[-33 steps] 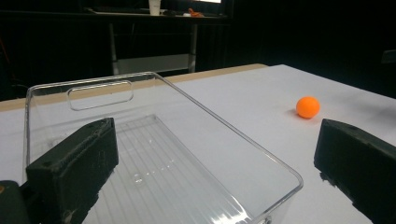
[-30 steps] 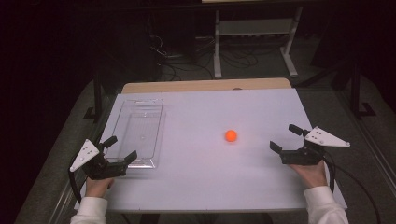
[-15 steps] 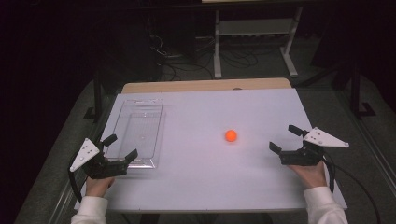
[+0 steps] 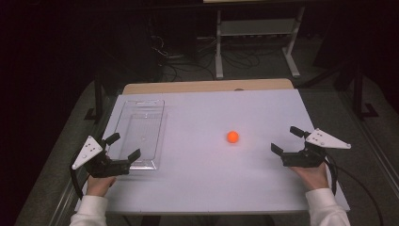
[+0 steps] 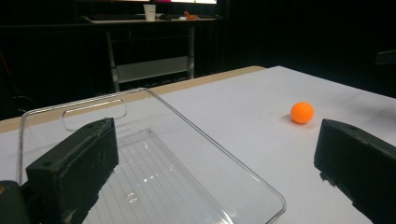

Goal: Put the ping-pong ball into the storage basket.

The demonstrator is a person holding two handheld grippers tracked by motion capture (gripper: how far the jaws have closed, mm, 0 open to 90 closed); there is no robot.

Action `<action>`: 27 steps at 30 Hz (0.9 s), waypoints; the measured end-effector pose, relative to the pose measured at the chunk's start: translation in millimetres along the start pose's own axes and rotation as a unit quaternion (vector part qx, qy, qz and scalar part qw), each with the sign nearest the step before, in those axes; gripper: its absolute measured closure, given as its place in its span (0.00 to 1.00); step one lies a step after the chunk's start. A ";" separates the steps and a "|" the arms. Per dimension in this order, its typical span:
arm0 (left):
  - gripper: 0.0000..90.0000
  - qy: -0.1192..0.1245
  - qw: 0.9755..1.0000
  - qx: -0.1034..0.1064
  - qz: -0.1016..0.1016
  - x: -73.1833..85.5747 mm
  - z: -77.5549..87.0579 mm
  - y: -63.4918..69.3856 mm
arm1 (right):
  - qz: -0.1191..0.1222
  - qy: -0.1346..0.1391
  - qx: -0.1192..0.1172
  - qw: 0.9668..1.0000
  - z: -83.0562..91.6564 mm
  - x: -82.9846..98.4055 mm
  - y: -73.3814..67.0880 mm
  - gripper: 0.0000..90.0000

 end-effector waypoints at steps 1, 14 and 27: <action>0.00 -0.003 1.000 0.008 -0.003 -2.1 -1.6 1.9 | 0.001 0.000 0.000 1.000 0.0 0.0 0.0 0.00; 0.00 -0.013 0.999 0.032 -0.025 -18.8 -19.1 9.6 | 0.000 -0.002 0.003 1.000 0.6 -0.1 0.6 0.00; 0.00 -0.027 0.998 0.044 -0.043 -27.7 -28.3 13.3 | 0.005 -0.005 -0.003 1.000 -0.5 0.5 -0.8 0.00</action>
Point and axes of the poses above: each handheld gripper's, and its own axes: z roughly backward along the jaws, x roughly out of its underside, y roughly to its right, the point moved 3 cm from there along -z, roughly forward along the jaws, and after that the axes turned 14 degrees about y, right-handed, at the moved point
